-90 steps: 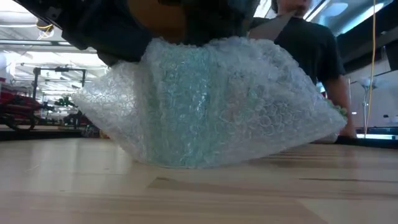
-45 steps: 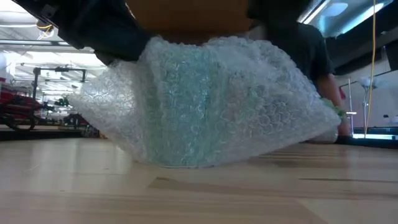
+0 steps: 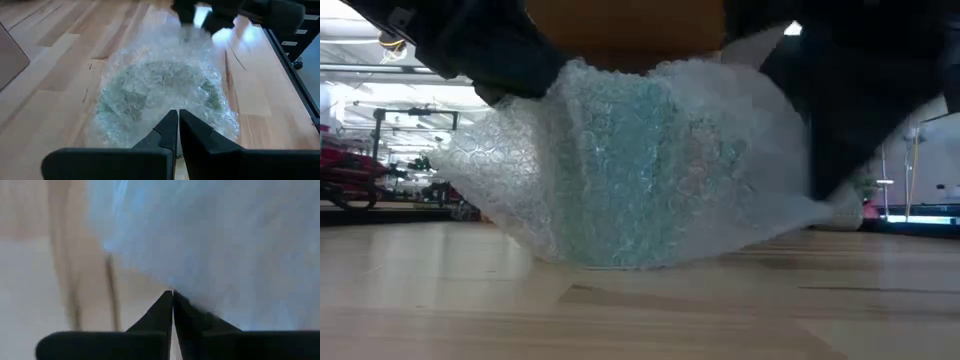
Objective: Wrap mug
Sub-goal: Wrap the dark green mug using the transparent bubble wrap
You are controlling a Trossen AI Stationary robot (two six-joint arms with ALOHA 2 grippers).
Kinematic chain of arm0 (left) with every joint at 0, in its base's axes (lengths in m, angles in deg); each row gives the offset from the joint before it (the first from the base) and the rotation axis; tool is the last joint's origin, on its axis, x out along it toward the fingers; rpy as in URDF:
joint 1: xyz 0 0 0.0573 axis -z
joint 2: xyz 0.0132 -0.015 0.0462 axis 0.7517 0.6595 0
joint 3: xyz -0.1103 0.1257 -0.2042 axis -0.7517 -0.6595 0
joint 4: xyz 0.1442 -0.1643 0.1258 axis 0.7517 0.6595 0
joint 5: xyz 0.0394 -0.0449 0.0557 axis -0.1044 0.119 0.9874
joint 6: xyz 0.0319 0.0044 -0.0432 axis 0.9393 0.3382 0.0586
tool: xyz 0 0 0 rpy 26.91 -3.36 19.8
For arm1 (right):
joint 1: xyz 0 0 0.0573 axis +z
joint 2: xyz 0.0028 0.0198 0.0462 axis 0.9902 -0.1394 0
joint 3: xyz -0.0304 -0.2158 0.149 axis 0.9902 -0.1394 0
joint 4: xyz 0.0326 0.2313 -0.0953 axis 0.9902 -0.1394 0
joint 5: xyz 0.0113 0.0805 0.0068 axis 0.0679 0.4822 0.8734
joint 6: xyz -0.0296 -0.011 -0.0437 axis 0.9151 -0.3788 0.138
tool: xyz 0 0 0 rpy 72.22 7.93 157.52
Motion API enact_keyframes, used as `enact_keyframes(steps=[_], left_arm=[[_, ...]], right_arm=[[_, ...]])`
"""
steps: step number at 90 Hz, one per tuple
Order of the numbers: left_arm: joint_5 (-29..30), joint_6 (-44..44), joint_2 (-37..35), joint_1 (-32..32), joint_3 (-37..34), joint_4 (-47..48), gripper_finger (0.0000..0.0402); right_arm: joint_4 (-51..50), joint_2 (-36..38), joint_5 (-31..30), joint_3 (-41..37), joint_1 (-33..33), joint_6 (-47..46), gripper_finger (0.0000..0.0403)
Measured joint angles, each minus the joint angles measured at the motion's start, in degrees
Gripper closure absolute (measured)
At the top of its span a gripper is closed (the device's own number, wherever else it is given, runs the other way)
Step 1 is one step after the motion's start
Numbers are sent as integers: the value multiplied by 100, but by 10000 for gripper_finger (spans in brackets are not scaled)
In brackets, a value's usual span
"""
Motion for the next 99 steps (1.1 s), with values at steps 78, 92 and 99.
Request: enact_keyframes(steps=[78, 92, 99], left_arm=[[-55, -106, 13, -67, -9, 44, 402], [-39, -122, 11, -68, -8, 9, 402], [-39, -118, 11, -72, -7, 10, 402]], right_arm=[[2053, 137, 57, 256, -648, 2060, 402], [2097, 131, 227, 92, -680, 2056, 402], [2220, 131, 363, 51, -680, 2059, 402]])
